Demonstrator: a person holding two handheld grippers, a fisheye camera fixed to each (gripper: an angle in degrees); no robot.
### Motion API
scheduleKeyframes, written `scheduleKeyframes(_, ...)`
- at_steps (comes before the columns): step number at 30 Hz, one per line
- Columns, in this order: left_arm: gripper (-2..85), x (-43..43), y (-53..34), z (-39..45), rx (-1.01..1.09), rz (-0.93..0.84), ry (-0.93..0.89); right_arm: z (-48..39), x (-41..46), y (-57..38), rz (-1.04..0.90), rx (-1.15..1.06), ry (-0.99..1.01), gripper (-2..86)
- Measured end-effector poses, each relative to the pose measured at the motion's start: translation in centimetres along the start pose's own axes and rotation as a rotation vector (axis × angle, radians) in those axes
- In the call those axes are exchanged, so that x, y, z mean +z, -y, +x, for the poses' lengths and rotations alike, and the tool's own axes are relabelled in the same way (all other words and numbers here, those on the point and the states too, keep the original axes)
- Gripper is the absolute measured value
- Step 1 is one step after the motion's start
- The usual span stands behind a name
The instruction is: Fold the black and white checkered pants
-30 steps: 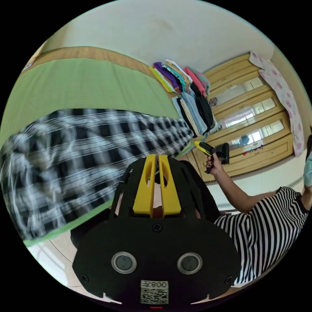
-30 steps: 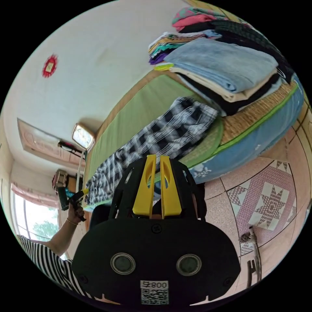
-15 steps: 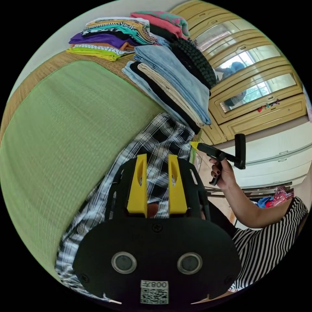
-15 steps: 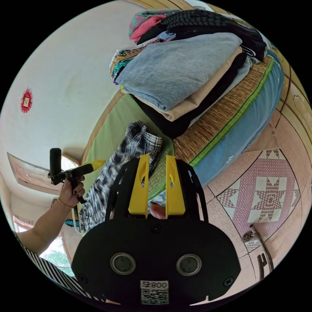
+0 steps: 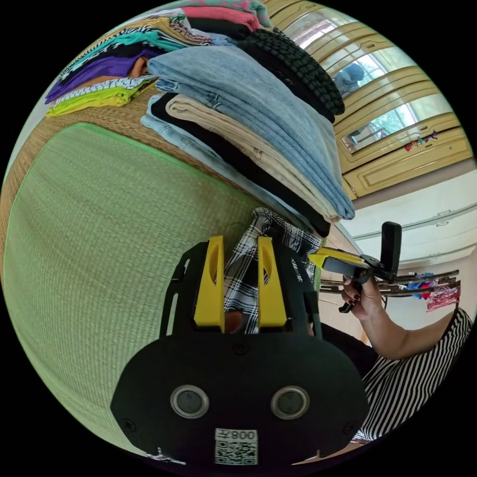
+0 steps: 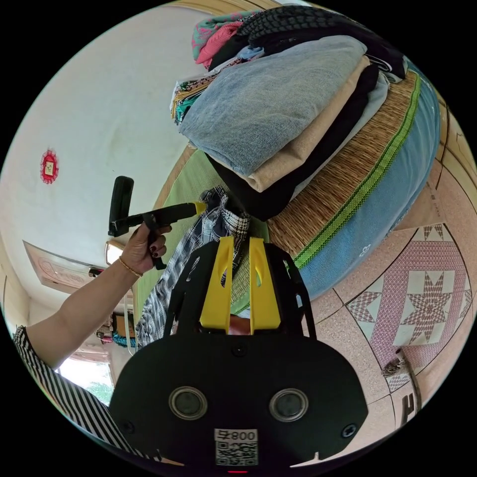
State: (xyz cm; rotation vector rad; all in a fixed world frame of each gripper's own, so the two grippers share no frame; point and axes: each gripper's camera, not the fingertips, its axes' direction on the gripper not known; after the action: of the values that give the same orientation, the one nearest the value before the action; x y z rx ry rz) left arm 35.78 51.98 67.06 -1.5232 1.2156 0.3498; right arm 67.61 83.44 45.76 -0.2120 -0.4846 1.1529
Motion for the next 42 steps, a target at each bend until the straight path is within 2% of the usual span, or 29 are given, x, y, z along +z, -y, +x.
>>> scheduleKeyframes(4,6.5,1.8,1.7,0.3,0.039,-0.015,0.033,0.6,-0.1,0.2,-0.004,-0.007,0.005,4.8)
scheduleKeyframes(10,4.2,2.3,3.8,-1.2,0.009,-0.023,-0.024,1.6,-0.2,0.4,-0.013,0.011,0.05,3.0)
scheduleKeyframes(24,3.1,-1.7,4.9,-1.8,0.063,0.043,-0.048,1.8,-1.9,-0.5,0.046,-0.012,0.148,2.3)
scheduleKeyframes(36,3.0,-11.6,-2.5,-3.3,0.136,0.246,-0.121,-4.9,-2.9,-3.1,0.081,-0.24,0.238,2.2)
scheduleKeyframes(42,3.1,-16.9,-10.1,-5.4,0.094,0.333,-0.143,-11.0,-0.5,-5.7,-0.004,-0.422,0.289,2.2)
